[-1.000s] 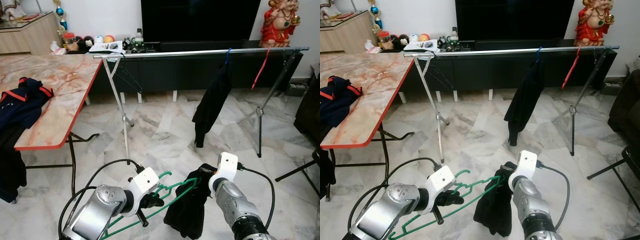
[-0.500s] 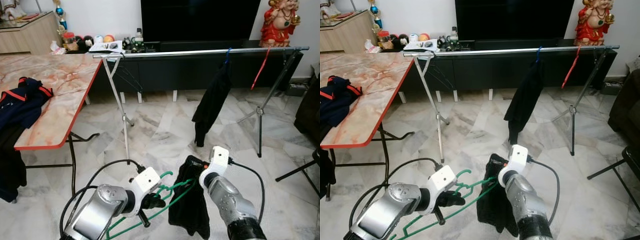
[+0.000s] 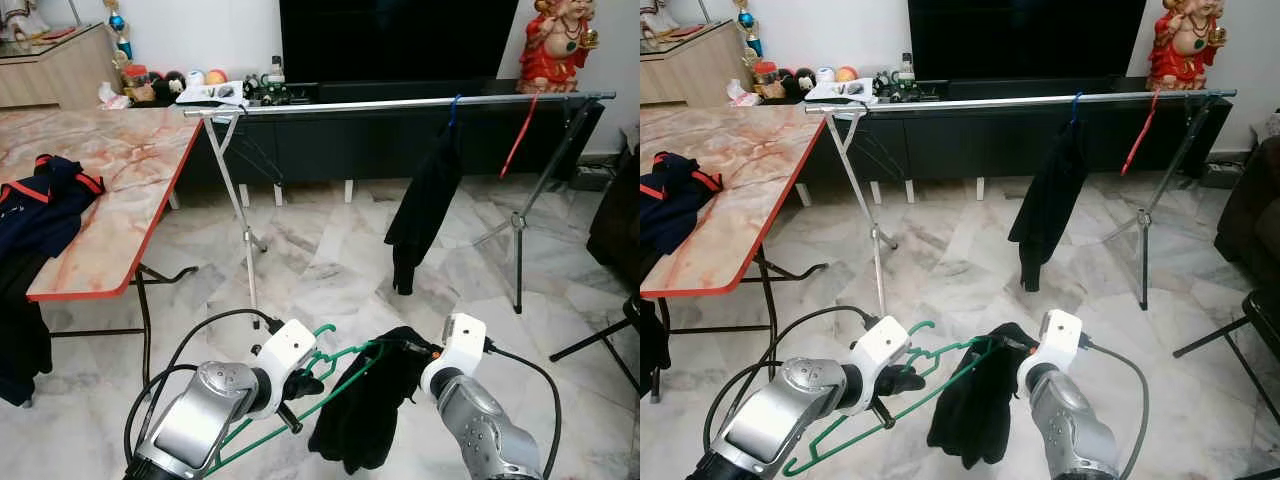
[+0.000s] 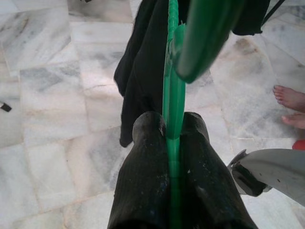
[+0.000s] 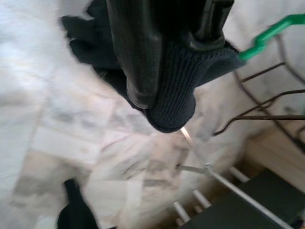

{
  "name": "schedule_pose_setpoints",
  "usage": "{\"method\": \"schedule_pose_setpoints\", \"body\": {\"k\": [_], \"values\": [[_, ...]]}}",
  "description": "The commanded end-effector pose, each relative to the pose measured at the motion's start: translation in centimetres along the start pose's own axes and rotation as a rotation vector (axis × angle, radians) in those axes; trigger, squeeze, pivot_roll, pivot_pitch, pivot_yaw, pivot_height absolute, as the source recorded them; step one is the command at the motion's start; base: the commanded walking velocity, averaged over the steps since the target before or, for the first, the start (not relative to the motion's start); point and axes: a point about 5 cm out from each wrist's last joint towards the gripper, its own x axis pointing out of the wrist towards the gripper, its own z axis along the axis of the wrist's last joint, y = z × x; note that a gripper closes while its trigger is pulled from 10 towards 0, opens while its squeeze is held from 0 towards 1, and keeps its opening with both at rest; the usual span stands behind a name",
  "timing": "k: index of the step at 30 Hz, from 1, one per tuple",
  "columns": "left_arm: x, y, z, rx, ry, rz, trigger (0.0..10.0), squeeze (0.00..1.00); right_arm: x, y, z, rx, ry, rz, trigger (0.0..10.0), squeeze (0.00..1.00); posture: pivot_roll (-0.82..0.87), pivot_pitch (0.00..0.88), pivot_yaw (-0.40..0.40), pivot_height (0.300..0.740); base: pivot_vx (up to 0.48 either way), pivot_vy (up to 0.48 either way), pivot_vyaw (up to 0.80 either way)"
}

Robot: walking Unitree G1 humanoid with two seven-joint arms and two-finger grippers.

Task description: Hang hanger

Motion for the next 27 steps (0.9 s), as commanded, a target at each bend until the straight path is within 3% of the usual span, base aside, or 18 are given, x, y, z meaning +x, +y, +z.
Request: {"method": "schedule_pose_setpoints", "body": {"k": [1,5,10,15,22,24,27], "values": [[-0.1,0.8,0.1,0.007,0.012,0.048,10.0,0.00,-0.2,-0.2,0.8,-0.030,-0.037,-0.035,10.0,0.00,0.10,0.017,0.017,0.740,0.000,0.000,0.00],[-0.1,0.7,0.1,0.008,0.009,0.048,10.0,0.00,-0.1,0.3,0.9,-0.036,-0.031,-0.024,10.0,0.00,0.11,0.018,0.016,0.740,0.000,0.000,0.00],[-0.1,0.6,0.3,0.013,-0.004,0.035,10.0,0.00,-0.5,2.6,0.6,-0.115,-0.015,0.138,10.0,0.00,0.11,0.017,0.017,0.740,0.000,0.000,0.00],[-0.1,0.2,0.6,0.011,-0.026,-0.004,10.0,0.00,-0.8,3.5,1.1,-0.168,-0.039,0.207,10.0,0.00,0.11,0.017,0.017,0.740,0.000,0.000,0.00],[-0.3,-0.4,0.8,0.023,-0.046,-0.055,10.0,0.00,-0.9,3.8,2.3,-0.284,-0.080,0.248,10.0,0.00,0.10,0.015,0.018,0.740,0.000,0.000,0.00],[-0.3,-0.4,0.8,0.026,-0.047,-0.059,10.0,0.00,-0.6,3.0,3.1,-0.356,-0.109,0.190,10.0,0.00,0.11,0.015,0.018,0.740,0.000,0.000,0.00],[-0.4,-0.5,0.8,0.031,-0.046,-0.065,10.0,0.00,-0.3,2.1,3.8,-0.384,-0.128,0.125,10.0,0.00,0.11,0.015,0.018,0.740,0.000,0.000,0.00]]}}
